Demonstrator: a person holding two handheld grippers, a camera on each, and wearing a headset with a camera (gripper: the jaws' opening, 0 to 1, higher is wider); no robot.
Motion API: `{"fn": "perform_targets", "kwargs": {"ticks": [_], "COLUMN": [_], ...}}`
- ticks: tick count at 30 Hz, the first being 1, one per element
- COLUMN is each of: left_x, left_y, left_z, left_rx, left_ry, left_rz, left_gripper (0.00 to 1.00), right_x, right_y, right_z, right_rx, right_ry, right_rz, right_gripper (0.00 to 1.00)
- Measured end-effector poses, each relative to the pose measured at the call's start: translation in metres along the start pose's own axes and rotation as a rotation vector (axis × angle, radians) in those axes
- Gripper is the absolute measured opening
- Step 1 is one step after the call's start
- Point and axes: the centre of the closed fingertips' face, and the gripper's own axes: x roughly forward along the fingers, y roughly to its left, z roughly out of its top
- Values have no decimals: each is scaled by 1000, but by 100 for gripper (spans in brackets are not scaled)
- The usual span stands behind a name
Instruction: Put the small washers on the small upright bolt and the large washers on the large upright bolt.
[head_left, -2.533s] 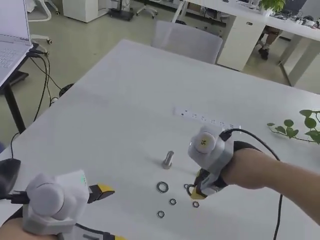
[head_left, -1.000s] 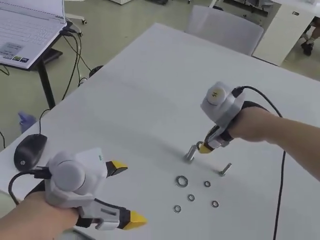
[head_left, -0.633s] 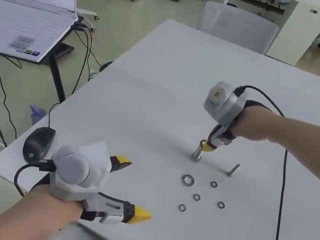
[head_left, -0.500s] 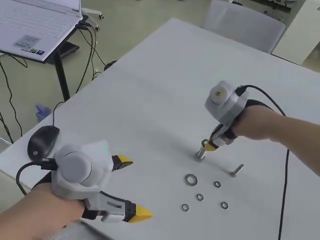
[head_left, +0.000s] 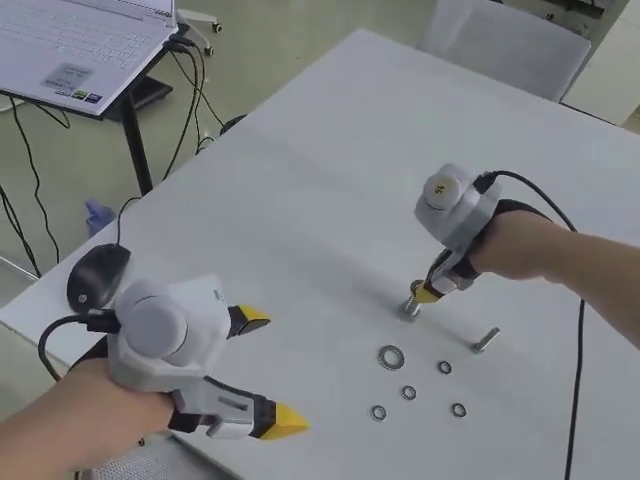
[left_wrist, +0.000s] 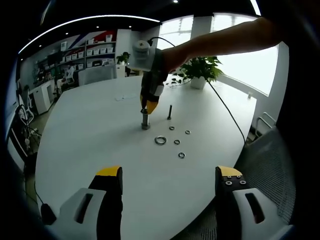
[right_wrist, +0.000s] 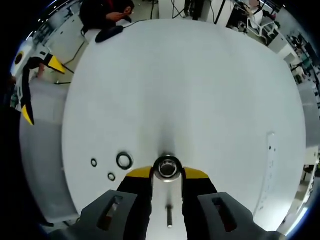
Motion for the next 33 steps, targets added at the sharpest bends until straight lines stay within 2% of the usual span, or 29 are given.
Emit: {"fn": "perform_targets", "kwargs": {"ticks": [10, 21, 30, 33], "left_x": [1, 2, 2, 2], "left_y": [2, 0, 0, 0], "left_z": [-3, -6, -2, -2], "left_rx": [-7, -7, -13, -12], "left_ry": [15, 27, 21, 20], "left_rz": [1, -3, 0, 1], "left_gripper": [75, 73, 73, 72], "right_x": [16, 36, 51, 49], "right_y": [1, -1, -2, -2], "right_z": [-2, -8, -10, -8], "right_rx": [-45, -18, -4, 7], "right_ry": [27, 23, 25, 18], "right_rz": [-3, 8, 7, 9], "right_gripper": [22, 22, 22, 22]}}
